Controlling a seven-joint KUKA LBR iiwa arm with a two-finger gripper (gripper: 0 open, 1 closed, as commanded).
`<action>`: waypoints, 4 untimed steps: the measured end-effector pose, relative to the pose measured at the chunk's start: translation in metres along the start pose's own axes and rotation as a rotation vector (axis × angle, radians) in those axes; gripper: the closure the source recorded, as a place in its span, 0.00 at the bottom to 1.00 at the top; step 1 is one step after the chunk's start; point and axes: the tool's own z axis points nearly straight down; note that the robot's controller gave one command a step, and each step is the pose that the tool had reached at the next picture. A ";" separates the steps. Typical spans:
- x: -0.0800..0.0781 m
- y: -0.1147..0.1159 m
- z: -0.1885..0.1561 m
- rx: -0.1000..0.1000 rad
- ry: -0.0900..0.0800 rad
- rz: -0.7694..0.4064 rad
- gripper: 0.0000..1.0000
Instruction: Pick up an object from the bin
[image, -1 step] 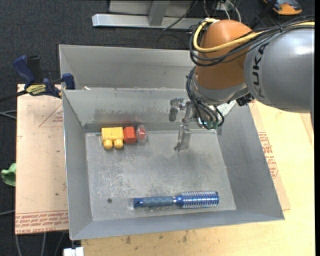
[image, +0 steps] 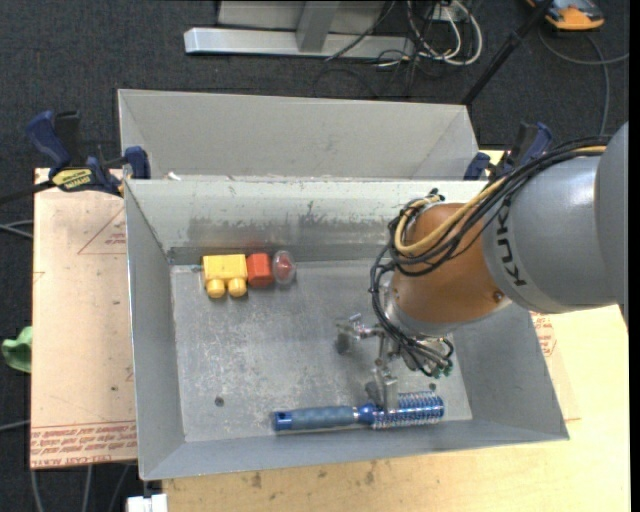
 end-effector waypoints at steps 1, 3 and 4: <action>0.018 0.046 -0.030 -0.002 0.008 0.141 0.00; 0.037 0.008 -0.001 0.004 -0.012 0.076 0.00; 0.034 0.008 -0.002 0.002 -0.001 0.078 0.00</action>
Offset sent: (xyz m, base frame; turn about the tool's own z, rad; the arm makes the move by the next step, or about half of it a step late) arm -0.0330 0.0353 0.0287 0.1442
